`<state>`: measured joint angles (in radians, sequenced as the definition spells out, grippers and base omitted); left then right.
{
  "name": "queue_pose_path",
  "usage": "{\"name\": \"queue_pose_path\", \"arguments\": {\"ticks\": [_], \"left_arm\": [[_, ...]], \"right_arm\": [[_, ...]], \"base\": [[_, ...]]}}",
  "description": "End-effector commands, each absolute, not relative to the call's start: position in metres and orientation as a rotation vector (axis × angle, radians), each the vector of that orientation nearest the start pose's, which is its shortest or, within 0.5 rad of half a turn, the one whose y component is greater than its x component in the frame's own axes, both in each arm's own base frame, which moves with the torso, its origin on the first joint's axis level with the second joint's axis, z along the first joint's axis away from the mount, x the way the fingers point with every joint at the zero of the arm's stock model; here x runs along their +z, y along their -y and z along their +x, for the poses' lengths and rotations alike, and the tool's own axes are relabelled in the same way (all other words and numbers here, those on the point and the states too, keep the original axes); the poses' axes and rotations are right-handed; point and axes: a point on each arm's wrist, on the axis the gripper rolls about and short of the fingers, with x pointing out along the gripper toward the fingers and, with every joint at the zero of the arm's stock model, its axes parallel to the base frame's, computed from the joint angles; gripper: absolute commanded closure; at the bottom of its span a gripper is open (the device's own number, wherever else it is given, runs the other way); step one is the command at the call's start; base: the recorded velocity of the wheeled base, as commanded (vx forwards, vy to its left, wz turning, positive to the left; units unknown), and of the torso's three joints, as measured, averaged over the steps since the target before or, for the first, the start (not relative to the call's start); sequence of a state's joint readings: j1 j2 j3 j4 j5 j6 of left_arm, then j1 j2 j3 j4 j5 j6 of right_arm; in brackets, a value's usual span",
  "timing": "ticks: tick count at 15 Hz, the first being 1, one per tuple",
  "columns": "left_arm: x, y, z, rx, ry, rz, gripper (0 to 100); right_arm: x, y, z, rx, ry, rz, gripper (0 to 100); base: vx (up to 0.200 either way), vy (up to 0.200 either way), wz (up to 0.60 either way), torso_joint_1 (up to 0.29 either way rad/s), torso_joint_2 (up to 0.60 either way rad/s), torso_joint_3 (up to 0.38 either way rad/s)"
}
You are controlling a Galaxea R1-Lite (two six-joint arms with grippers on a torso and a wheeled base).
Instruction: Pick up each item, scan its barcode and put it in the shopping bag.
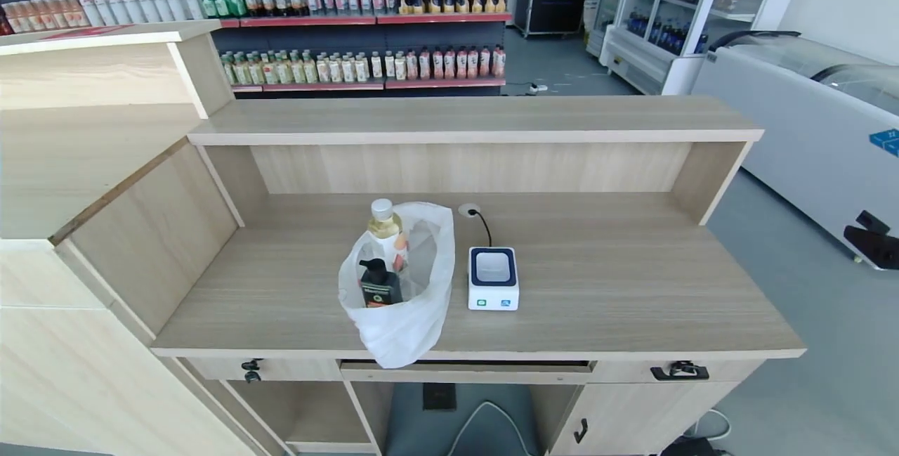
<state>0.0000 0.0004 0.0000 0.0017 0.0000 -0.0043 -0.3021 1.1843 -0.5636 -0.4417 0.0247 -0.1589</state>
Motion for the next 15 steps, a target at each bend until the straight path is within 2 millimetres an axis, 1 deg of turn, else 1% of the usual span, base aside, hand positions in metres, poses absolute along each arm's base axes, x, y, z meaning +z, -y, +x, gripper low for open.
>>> {"name": "queue_pose_path", "arguments": {"ticks": [1,2,3,4,5,6,7,8,9,10,11,12,13,15], "left_arm": [[0.075,0.000,-0.023,0.000,-0.002,-0.005,0],[0.075,0.000,-0.023,0.000,-0.002,-0.005,0],[0.075,0.000,-0.023,0.000,-0.002,-0.005,0],[0.075,0.000,-0.023,0.000,-0.002,-0.005,0],[0.075,0.000,-0.023,0.000,-0.002,-0.005,0],[0.075,0.000,-0.023,0.002,-0.002,-0.005,0],[0.075,0.000,-0.023,0.000,-0.002,-0.005,0],[0.075,0.000,-0.023,0.000,-0.002,-0.005,0],[0.075,0.000,-0.023,0.000,-0.002,-0.005,0],[0.075,0.000,-0.023,0.000,-0.002,-0.005,0],[0.075,0.000,-0.023,0.000,-0.002,-0.005,0],[0.075,0.000,-0.023,0.000,-0.002,-0.005,0],[0.075,0.000,-0.023,0.000,-0.002,-0.005,0],[0.075,0.000,-0.023,0.000,-0.002,-0.005,0]], "right_arm": [[0.196,0.034,0.117,-0.225,-0.153,-0.014,0],[0.183,0.025,0.100,-0.190,-0.154,-0.012,0],[0.174,0.019,0.090,-0.160,-0.149,-0.015,0],[0.157,0.010,0.066,-0.106,-0.124,-0.027,0],[0.149,0.007,0.058,-0.080,-0.112,-0.030,0],[0.133,0.003,0.042,-0.043,-0.093,-0.032,0],[0.121,0.002,0.031,-0.032,-0.066,-0.033,0],[0.119,0.001,0.026,-0.022,-0.054,-0.030,0],[0.107,-0.001,0.010,0.016,-0.066,-0.020,0],[0.099,-0.001,-0.001,0.031,-0.047,-0.021,0],[0.091,-0.001,-0.009,0.039,-0.038,-0.018,0],[0.088,-0.001,-0.012,0.039,-0.029,-0.017,0],[0.078,-0.002,-0.022,0.047,0.011,-0.017,0],[0.078,-0.001,-0.023,0.050,0.030,-0.045,0]], "base": [[0.000,0.000,0.00,0.000,0.00,0.000],[0.000,0.000,0.00,0.000,0.00,0.000],[0.000,0.000,0.00,0.000,0.00,0.000],[0.000,0.000,0.00,0.000,0.00,0.000],[0.000,0.000,0.00,0.000,0.00,0.000],[0.000,0.000,0.00,0.000,0.00,0.000],[0.000,0.000,0.00,0.000,0.00,0.000],[0.000,0.000,0.00,0.000,0.00,0.000],[0.000,0.000,0.00,0.000,0.00,0.000],[0.000,0.000,0.00,0.000,0.00,0.000],[0.000,0.000,0.00,0.000,0.00,0.000],[0.000,0.000,0.00,0.000,0.00,0.000],[0.000,0.000,0.00,0.000,0.00,0.000],[0.000,0.000,0.00,0.000,0.00,0.000]]}}
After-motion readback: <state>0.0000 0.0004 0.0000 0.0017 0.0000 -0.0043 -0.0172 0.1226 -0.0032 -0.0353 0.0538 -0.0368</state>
